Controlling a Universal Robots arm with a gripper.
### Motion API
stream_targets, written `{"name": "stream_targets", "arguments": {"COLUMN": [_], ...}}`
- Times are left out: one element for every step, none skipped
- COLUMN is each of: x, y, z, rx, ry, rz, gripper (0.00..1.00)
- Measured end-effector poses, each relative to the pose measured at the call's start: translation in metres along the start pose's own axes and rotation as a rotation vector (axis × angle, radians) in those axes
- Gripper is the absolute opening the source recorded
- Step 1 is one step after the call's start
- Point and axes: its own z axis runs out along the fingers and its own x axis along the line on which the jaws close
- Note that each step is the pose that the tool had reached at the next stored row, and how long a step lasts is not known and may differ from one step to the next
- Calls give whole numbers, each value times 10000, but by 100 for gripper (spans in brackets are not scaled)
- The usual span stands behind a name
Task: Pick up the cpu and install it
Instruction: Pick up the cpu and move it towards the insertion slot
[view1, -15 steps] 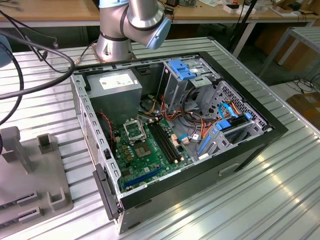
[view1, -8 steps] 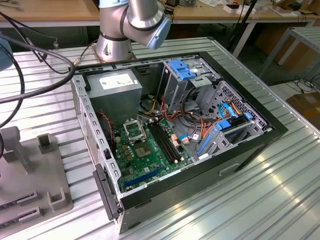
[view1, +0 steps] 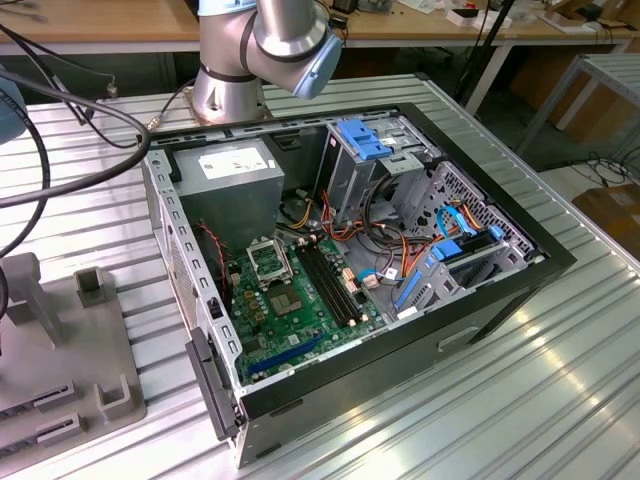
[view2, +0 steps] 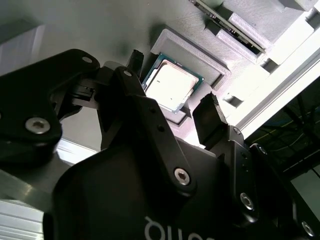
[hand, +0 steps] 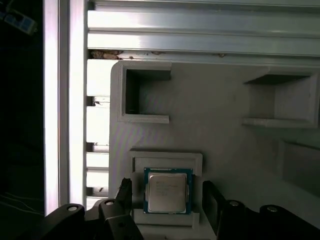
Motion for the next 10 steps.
{"name": "stream_targets", "arguments": {"x": [0,0,0,0,0,0,0,-1,-1,-1], "y": [0,1,1,1,1,1,1,1,1,3], "z": [0,1,1,2,6,12,16,21,24,28], "rx": [2,2,2,3,2,1,0,2,3,4], "ry": [0,0,1,2,0,-2,-2,-1,0,-1], "rz": [1,2,1,2,1,1,1,-7,-25,-68], "gripper": [67,67,67,67,67,67,67,67,67,67]}}
